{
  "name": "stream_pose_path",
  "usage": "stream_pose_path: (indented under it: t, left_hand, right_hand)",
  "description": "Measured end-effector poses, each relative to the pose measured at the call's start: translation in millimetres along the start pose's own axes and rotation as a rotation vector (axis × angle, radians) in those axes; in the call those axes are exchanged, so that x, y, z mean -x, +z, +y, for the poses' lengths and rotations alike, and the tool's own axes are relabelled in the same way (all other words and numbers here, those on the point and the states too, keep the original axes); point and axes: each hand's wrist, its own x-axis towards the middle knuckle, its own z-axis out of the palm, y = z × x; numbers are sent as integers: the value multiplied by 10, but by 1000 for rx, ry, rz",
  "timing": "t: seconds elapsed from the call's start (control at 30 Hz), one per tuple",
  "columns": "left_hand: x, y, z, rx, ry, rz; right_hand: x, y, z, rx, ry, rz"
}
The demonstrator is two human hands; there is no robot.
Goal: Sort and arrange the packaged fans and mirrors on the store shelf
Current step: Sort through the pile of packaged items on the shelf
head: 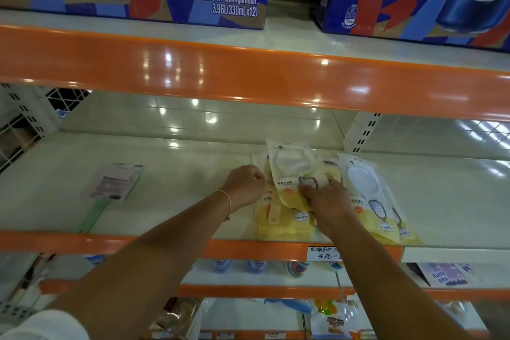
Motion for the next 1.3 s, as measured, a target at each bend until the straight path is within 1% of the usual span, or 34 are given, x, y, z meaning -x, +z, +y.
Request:
stream_pose_path:
  t: [0.13,0.3,0.47,0.7,0.87,1.03,1.13,1.2,1.27,1.3]
  left_hand:
    - [-15,-317,-206,-98,-21,117]
    - [33,-690,-509,-150,-53,148]
    - [51,-964,-749,-188,-36,102]
    - [28,-1146,-1029,-202,-4,20]
    - [31,-1138,-1156,-250,19,-61]
    - [-12,-1033,-1176,-248,10,-89]
    - [-63,-960,-1127,-243,-5,-102]
    - [-88,-886,-1084,-340,35,-110]
    - [-95,-801,-1034,-561,93,-84]
    - [-97,-755,-1006,-669,123,-54]
  right_hand:
    - [54,261,19,73,-93,36]
    - [147,750,116,210,-135,65]
    - [205,1220,195,413,-169,87]
    - [286,1533,424,541,-92,128]
    - [374,1582,442,624,-141,142]
    - [386,1507,375,894,-216,103]
    - [292,1374,404,1031,-226,51]
    - [245,1288,425,1065,-248,36]
    - [238,1203,441,1128,-327,56]
    - [252,1165,441,1202,-378,91]
